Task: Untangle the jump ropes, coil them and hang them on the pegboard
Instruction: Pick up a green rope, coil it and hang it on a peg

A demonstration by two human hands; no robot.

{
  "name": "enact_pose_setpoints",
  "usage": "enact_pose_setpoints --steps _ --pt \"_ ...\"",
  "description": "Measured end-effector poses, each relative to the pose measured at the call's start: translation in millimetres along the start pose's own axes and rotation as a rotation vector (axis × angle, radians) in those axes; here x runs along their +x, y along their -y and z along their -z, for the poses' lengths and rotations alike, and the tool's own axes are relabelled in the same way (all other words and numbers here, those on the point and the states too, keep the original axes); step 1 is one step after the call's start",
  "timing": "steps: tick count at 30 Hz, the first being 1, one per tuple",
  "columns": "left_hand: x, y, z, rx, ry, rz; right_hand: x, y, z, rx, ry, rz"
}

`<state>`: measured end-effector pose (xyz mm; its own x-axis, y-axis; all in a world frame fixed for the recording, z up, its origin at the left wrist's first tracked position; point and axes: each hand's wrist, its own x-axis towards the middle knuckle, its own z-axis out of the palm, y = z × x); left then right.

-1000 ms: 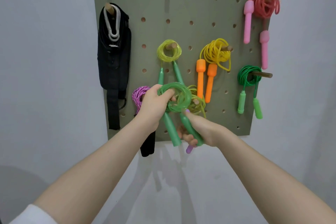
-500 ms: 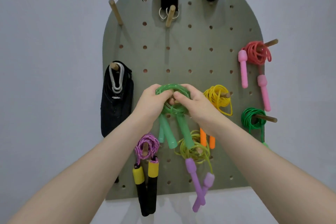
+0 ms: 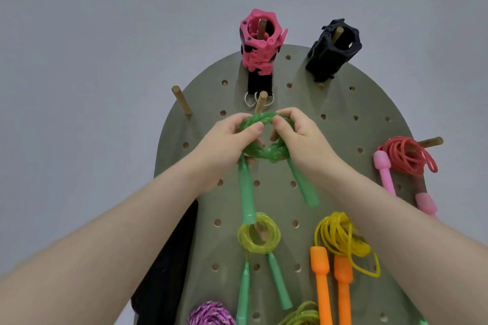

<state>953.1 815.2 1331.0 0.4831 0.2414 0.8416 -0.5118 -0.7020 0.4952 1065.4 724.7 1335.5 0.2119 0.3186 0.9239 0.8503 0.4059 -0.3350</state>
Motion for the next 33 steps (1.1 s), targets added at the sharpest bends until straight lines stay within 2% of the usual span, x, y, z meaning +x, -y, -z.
enact_pose_setpoints --steps 4,8,11,16,22,24,26,28,29,31,33 --pt "46.7 -14.4 13.4 0.185 -0.056 -0.145 46.4 8.0 5.5 -0.088 -0.052 0.138" --pt "84.5 -7.7 16.1 0.352 -0.133 -0.209 76.8 0.1 0.8 -0.219 -0.117 0.170" --pt "103.2 4.5 12.7 0.494 -0.178 -0.191 88.9 -23.0 -12.7 -0.242 -0.160 0.121" --pt "126.5 34.4 7.7 0.585 -0.211 -0.150 112.8 -58.3 -27.8 0.008 -0.167 -0.070" --pt "147.0 80.1 1.6 0.740 -0.307 -0.047 126.1 -84.7 -34.8 -0.242 -0.190 -0.177" --pt "145.0 82.5 -0.8 0.951 -0.322 0.013 125.4 -82.6 -35.6 -0.403 -0.225 -0.180" --pt "139.9 79.6 -2.3 1.082 -0.248 0.021 117.9 -80.6 -33.8 -0.698 -0.227 -0.120" --pt "131.2 76.8 -3.4 1.039 -0.120 0.030 102.6 -80.1 -32.8 -0.985 -0.155 -0.038" --pt "125.0 75.6 -3.8 1.033 -0.072 0.037 94.5 -81.5 -33.1 -1.017 -0.102 -0.024" --pt "107.7 72.8 -4.1 1.055 -0.005 0.089 76.5 -78.9 -34.2 -0.917 -0.013 -0.097" --pt "87.0 68.4 -5.1 1.067 0.026 0.124 62.0 -71.1 -32.4 -0.817 -0.057 -0.113"
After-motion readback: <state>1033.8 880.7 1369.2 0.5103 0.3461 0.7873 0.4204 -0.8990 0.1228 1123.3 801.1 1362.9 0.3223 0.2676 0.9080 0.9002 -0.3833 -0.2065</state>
